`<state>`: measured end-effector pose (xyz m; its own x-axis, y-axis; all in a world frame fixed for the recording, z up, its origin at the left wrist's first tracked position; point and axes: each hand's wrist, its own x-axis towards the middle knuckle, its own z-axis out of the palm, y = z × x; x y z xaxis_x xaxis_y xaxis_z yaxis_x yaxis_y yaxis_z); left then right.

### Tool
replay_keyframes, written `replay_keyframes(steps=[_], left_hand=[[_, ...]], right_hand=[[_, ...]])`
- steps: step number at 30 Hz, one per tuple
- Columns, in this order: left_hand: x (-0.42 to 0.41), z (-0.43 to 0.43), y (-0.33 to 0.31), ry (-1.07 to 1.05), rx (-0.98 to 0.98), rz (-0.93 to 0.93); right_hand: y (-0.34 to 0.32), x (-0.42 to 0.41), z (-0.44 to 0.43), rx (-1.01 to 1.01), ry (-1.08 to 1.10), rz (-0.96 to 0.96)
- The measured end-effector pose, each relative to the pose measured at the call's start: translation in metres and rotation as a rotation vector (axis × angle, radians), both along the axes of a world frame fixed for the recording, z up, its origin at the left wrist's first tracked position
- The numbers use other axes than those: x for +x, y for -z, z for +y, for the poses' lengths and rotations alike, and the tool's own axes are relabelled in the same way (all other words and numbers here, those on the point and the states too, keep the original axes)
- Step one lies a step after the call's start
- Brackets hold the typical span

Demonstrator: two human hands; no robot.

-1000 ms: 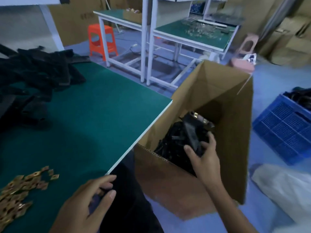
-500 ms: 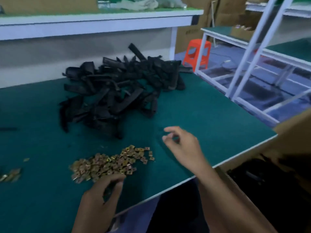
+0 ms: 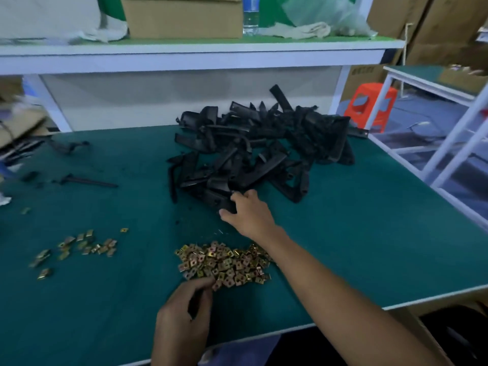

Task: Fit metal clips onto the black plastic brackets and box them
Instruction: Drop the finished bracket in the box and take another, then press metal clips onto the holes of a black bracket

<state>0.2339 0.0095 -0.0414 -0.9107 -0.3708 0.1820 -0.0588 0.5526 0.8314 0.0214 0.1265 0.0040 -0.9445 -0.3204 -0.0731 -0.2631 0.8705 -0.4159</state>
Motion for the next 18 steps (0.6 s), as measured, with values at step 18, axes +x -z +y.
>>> replay_keyframes(steps=[18], left_hand=[[0.010, 0.062, -0.039, 0.188, 0.599, -0.007]], right_hand=[[-0.005, 0.205, 0.066, -1.245, 0.591, -0.474]])
